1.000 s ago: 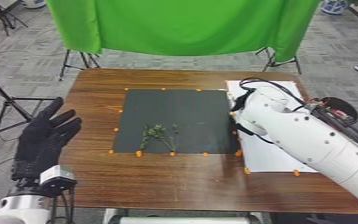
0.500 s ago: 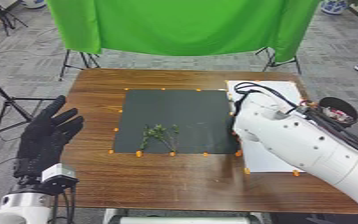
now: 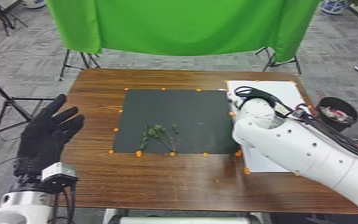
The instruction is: Arrange flowers
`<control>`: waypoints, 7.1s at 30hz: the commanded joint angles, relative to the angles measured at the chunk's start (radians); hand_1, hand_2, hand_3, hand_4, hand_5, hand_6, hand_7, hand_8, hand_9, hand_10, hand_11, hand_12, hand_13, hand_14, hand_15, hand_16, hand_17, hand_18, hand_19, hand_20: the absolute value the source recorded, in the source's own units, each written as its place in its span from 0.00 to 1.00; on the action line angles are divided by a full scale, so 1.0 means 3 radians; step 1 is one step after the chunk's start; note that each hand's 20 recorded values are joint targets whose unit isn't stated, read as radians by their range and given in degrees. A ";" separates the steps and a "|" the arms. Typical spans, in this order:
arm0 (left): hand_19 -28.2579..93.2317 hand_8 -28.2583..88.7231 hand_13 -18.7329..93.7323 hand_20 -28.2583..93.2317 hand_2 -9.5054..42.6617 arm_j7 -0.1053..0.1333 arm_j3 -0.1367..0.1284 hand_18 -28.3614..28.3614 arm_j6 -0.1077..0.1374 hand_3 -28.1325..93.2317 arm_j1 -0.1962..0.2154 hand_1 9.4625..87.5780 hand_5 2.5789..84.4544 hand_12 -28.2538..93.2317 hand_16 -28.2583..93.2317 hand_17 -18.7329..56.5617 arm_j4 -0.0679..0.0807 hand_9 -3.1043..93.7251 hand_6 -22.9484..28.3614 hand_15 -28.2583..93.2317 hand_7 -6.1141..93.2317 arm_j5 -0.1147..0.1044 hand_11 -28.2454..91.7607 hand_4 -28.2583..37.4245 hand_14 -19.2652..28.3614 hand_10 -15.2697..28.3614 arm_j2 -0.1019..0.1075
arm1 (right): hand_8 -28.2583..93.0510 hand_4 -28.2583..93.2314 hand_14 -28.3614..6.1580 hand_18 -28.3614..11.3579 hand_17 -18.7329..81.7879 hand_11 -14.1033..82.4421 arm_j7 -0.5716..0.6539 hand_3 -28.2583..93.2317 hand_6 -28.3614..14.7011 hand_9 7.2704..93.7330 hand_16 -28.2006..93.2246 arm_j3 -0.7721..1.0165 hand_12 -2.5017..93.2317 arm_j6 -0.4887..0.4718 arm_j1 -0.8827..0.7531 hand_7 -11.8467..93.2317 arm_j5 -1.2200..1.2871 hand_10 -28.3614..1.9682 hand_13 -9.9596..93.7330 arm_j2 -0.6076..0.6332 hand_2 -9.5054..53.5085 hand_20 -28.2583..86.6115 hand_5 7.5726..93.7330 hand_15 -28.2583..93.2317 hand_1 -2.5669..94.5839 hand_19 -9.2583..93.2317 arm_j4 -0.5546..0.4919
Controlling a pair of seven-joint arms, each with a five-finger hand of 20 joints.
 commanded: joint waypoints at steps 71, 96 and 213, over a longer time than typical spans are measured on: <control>0.65 0.17 0.34 0.28 0.32 0.0166 -0.0143 0.95 0.0149 0.76 0.0381 0.26 0.40 0.32 0.13 0.15 -0.0124 0.36 0.62 0.69 0.17 -0.0134 0.47 0.11 0.94 0.78 0.0050 | 0.44 0.11 0.70 0.48 0.87 0.54 -0.0212 0.90 0.60 0.98 0.38 -0.0410 0.27 0.1254 0.0301 0.43 -0.0608 0.58 0.99 0.0154 0.01 0.37 0.85 0.69 0.54 1.00 -0.0989; 0.65 0.17 0.34 0.28 0.31 0.0012 -0.0113 0.95 0.0108 0.76 0.0327 0.26 0.40 0.32 0.13 0.15 -0.0112 0.36 0.62 0.69 0.17 -0.0023 0.48 0.11 0.94 0.79 -0.0052 | 0.45 0.11 0.70 0.47 0.88 0.53 -0.0068 0.90 0.59 0.99 0.38 -0.0365 0.28 0.1204 -0.0498 0.41 -0.0791 0.58 1.00 0.0109 0.00 0.36 0.86 0.68 0.54 1.00 -0.1321; 0.65 0.17 0.34 0.27 0.32 0.0076 -0.0013 0.96 0.0069 0.76 0.0210 0.26 0.40 0.32 0.13 0.14 -0.0066 0.35 0.62 0.69 0.17 -0.0112 0.47 0.12 0.95 0.78 0.0124 | 0.16 0.07 0.45 0.40 0.78 0.34 -0.0081 0.84 0.49 0.70 0.32 0.0630 0.18 -0.0467 -0.0525 0.28 0.0463 0.24 0.84 0.0747 0.11 0.19 0.57 0.71 0.46 1.00 -0.0790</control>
